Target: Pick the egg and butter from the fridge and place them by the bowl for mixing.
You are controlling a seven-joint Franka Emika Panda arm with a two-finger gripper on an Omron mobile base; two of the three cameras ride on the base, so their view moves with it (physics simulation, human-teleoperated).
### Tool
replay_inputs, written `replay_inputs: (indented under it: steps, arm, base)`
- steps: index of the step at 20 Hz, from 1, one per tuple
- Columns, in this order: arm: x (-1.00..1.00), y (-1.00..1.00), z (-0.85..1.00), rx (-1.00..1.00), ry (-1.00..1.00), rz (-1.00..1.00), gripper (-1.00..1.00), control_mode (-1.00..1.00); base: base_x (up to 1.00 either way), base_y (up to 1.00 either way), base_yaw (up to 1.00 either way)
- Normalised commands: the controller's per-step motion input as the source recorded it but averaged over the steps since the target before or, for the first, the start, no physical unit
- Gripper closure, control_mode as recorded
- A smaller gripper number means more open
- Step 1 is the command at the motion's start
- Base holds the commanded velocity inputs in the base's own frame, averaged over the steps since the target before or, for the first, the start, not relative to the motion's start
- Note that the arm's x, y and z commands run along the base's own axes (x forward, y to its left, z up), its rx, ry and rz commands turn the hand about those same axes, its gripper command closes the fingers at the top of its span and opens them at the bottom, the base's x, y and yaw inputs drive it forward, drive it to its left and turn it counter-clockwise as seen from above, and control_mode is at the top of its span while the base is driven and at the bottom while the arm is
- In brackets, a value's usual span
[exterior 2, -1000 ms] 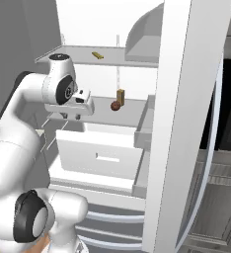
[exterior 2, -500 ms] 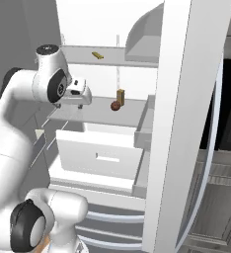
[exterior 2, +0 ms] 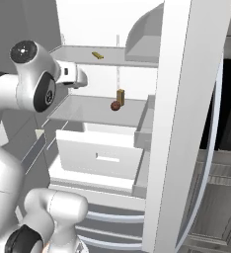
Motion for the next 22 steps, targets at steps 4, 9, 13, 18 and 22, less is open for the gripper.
replay_inputs:
  steps: [4, 9, 13, 18, 22]
  arm:
    - [-0.23, -0.15, 0.82, 0.00, -0.34, 0.12, -1.00, -1.00]
    - [-0.15, -0.09, 0.67, -0.05, -0.16, 0.12, -1.00, -1.00]
    - [0.00, 0.00, 0.37, -0.01, 0.00, 0.00, -1.00, -1.00]
    - [0.05, 0.00, 0.26, -0.01, 0.05, -0.11, -1.00, -1.00]
    - [0.06, 0.00, 0.05, 0.00, 0.01, -0.03, -1.00, -1.00]
  base:
    - [0.00, 0.00, 0.00]
    - [0.00, 0.00, 0.00]
    - [0.00, 0.00, 0.00]
    - [0.00, 0.00, 0.00]
    - [0.00, 0.00, 0.00]
